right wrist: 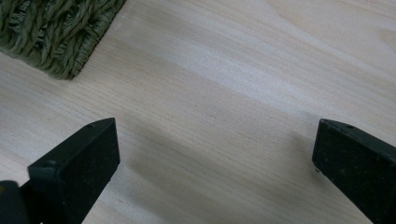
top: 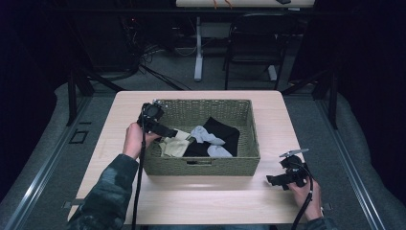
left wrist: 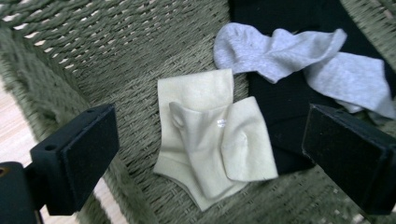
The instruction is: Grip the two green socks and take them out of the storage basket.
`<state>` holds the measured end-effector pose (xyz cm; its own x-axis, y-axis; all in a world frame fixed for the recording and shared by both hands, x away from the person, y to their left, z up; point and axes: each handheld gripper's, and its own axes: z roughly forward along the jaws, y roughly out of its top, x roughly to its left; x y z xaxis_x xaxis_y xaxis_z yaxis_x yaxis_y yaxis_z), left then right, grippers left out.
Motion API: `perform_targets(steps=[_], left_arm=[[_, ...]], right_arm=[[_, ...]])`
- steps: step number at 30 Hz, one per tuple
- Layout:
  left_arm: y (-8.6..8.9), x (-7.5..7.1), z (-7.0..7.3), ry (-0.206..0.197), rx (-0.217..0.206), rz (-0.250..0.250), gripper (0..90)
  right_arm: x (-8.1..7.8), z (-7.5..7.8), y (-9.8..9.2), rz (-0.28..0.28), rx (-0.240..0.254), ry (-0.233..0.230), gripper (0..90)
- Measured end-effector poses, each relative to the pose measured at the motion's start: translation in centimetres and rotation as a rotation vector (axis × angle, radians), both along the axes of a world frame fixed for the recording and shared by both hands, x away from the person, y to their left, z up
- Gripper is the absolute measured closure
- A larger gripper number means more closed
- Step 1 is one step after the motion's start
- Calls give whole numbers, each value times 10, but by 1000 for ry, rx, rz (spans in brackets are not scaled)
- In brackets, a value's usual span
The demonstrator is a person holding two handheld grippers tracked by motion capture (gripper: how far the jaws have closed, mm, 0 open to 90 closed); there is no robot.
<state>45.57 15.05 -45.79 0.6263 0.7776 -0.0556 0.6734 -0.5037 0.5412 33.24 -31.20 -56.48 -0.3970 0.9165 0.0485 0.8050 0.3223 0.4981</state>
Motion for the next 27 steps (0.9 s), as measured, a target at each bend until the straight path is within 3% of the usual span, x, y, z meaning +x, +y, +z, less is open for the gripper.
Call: perform_targets(steps=[16,21,22,24,27], left_arm=[[-28,19,-33,82,39,-27,109],[-31,22,-39,93,50,-18,125],[-33,24,-41,98,72,-5,136],[-34,24,-42,98,78,-2,149],[-37,27,-46,122,90,-1,173]], right_arm=[[0,0,0,2,1,0,0],[0,0,0,3,1,0,0],[0,0,0,4,1,1,0],[0,0,0,4,1,1,0],[0,0,0,5,1,-1,0]])
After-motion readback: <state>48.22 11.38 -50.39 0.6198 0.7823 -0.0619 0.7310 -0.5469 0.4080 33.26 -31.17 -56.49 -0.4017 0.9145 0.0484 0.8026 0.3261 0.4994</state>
